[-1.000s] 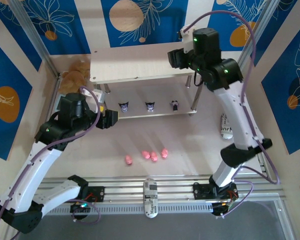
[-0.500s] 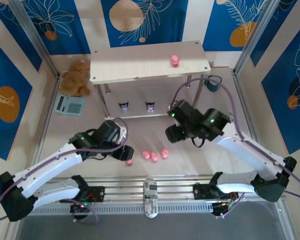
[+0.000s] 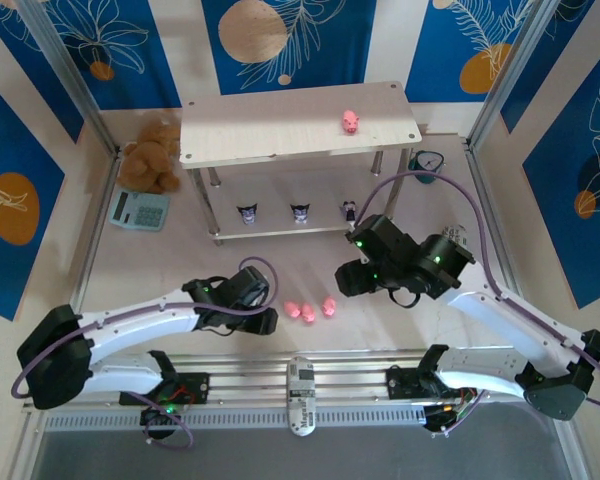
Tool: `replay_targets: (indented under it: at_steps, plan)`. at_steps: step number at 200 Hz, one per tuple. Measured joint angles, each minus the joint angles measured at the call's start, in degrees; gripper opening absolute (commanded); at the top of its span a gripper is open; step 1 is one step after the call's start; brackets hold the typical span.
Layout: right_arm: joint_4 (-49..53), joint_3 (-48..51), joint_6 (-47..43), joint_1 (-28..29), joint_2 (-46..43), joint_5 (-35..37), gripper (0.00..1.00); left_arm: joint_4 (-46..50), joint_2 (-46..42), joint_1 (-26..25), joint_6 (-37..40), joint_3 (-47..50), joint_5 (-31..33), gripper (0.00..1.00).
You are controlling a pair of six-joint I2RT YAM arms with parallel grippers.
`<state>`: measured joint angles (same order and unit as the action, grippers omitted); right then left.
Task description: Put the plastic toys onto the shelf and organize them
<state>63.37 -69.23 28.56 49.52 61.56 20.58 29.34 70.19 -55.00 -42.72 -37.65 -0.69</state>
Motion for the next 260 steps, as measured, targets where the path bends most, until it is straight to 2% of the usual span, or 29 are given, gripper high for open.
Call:
replay_targets:
  at_steps: [51,96,151,168,175,192,231,242,248,251,260]
  plan:
    - [-0.87,2.84,-0.76,-3.32,-4.37,-1.18,0.63,-1.05,2.38,-0.04,-1.92,0.0,1.68,0.58]
    - [-1.36,4.02,-2.16,-6.43,-5.77,-2.86,0.63,-1.07,4.39,-0.04,-1.97,0.0,2.84,0.44]
    - [-2.36,5.75,-3.56,-8.72,-6.6,-4.11,0.62,-2.82,7.3,-0.02,-1.46,0.02,3.1,0.38]
    - [-2.45,6.05,-3.8,-9.4,-6.88,-4.2,0.62,-4.42,8.22,-0.04,-1.03,0.2,3.1,0.33]
    - [-2.47,6.1,-3.85,-9.64,-6.95,-4.33,0.62,-4.76,8.33,-0.04,-0.74,0.26,3.13,0.28]
    - [-2.51,6.1,-4.04,-10.05,-7.23,-4.35,0.62,-4.94,8.33,0.0,-0.24,0.31,3.5,0.27]
    - [-2.58,6.14,-4.26,-10.29,-8.0,-4.37,0.62,0.15,6.34,-0.02,2.25,-1.38,4.76,0.23]
    - [-2.69,6.14,-4.26,-10.29,-8.13,-4.35,0.61,2.82,5.16,0.02,3.43,-2.36,5.46,0.15]
    - [-2.8,6.14,-4.28,-10.29,-8.17,-4.35,0.6,3.93,4.26,0.13,4.22,-2.8,5.7,0.08]
    - [-2.89,6.14,-4.33,-10.29,-8.22,-4.35,0.6,4.39,3.8,0.2,4.0,-2.97,5.86,0.0]
    - [-3.06,6.16,-4.46,-10.29,-8.22,-4.33,0.59,5.6,2.29,0.46,4.85,-3.43,6.08,0.0]
